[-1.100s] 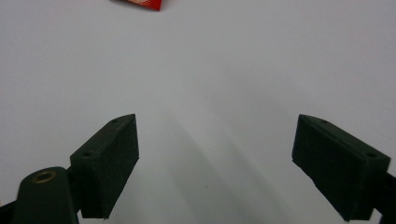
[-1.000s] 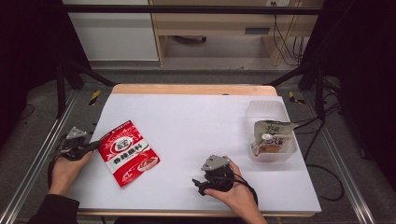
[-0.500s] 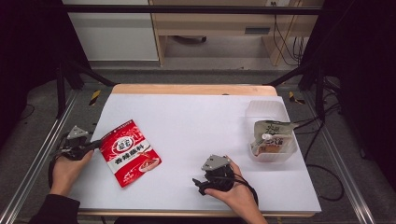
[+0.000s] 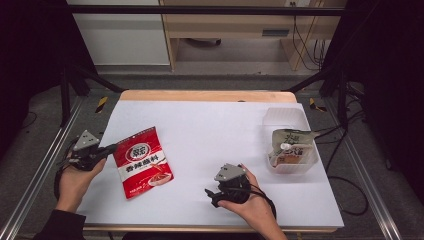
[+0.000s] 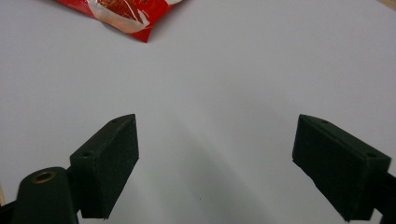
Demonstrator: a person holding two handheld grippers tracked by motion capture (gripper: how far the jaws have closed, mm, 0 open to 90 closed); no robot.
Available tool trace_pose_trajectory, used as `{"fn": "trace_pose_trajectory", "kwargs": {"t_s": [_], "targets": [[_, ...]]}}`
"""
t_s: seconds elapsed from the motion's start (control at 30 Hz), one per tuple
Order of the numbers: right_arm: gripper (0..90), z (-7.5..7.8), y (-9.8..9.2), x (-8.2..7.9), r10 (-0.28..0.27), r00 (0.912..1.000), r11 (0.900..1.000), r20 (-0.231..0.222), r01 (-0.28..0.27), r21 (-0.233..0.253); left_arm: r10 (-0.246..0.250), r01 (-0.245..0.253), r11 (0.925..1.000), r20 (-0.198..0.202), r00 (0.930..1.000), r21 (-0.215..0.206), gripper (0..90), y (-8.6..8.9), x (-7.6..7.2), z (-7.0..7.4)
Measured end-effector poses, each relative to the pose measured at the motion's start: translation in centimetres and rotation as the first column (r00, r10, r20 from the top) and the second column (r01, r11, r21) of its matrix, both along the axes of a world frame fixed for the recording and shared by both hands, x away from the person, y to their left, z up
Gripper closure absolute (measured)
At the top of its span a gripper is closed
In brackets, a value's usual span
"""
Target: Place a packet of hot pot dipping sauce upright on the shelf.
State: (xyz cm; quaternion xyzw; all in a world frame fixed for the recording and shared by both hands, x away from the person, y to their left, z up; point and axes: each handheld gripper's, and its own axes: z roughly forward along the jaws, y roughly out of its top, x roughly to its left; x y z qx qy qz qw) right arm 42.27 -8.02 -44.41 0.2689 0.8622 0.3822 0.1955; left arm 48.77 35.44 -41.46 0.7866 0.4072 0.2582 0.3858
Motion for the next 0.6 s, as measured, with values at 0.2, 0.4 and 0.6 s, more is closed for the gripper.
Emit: {"fn": "trace_pose_trajectory", "kwargs": {"t_s": [0.2,0.4,0.6], "targets": [[15.1,1.4,0.6,0.4,0.023,0.9993,0.999,0.031,-0.022,-0.026,-0.018,0.018,0.9998,0.036,0.9992,0.01,90.0,-1.1,-0.5,1.1],[15.2,2.3,1.2,1.1,0.027,0.9987,0.999,0.044,-0.026,-0.033,-0.03,0.03,0.9995,0.067,0.9973,0.0,90.0,-1.5,-1.1,2.0],[15.3,3.5,2.1,1.9,0.041,0.9971,0.998,0.064,-0.038,-0.043,-0.043,0.044,0.999,0.102,0.9939,-0.01,90.0,-2.0,-1.6,3.0]]}}
